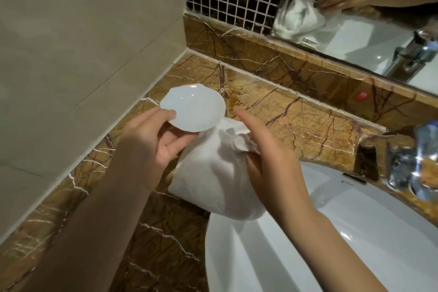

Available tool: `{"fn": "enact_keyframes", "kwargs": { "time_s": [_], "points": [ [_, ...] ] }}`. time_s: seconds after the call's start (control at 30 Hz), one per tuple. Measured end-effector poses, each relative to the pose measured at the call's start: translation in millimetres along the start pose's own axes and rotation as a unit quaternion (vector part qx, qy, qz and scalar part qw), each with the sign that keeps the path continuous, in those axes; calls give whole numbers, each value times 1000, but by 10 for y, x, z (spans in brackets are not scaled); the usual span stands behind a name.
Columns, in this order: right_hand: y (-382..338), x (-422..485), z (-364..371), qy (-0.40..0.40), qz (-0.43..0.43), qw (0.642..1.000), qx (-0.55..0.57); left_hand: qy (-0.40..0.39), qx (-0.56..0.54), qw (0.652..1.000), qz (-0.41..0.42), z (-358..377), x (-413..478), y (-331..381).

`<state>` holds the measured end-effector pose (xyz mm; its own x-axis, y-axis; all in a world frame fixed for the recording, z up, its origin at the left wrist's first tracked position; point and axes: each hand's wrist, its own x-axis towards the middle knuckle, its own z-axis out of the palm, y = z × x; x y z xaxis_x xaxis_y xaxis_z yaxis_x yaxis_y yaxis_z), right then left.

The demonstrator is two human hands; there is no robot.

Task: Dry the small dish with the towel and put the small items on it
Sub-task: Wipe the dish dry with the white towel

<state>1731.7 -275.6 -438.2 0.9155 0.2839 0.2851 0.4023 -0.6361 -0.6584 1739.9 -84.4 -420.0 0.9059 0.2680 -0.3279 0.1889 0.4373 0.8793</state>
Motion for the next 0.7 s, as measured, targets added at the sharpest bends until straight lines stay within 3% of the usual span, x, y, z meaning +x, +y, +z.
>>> {"fn": "enact_keyframes", "kwargs": {
  "time_s": [0.13, 0.27, 0.43, 0.53, 0.6, 0.7],
  "points": [
    [70, 66, 9, 37, -45, 998, -1, -88, -33, 990, -108, -1, -44, 41],
    [140, 48, 21, 46, -95, 994, 21, -97, -21, 987, -126, -3, 3, 42],
    [158, 69, 30, 43, -67, 993, 85, -106, 72, 991, 23, -7, 3, -30],
    [181, 103, -1, 40, -19, 987, 152, -145, 117, 981, 54, -66, 17, -53],
    [197, 122, -27, 35, -9, 982, 186, -176, 156, 969, 72, -108, 31, -72],
    [223, 150, -63, 26, 0, 978, 207, -206, 253, 930, 167, -141, 48, -117]
  ]
}}
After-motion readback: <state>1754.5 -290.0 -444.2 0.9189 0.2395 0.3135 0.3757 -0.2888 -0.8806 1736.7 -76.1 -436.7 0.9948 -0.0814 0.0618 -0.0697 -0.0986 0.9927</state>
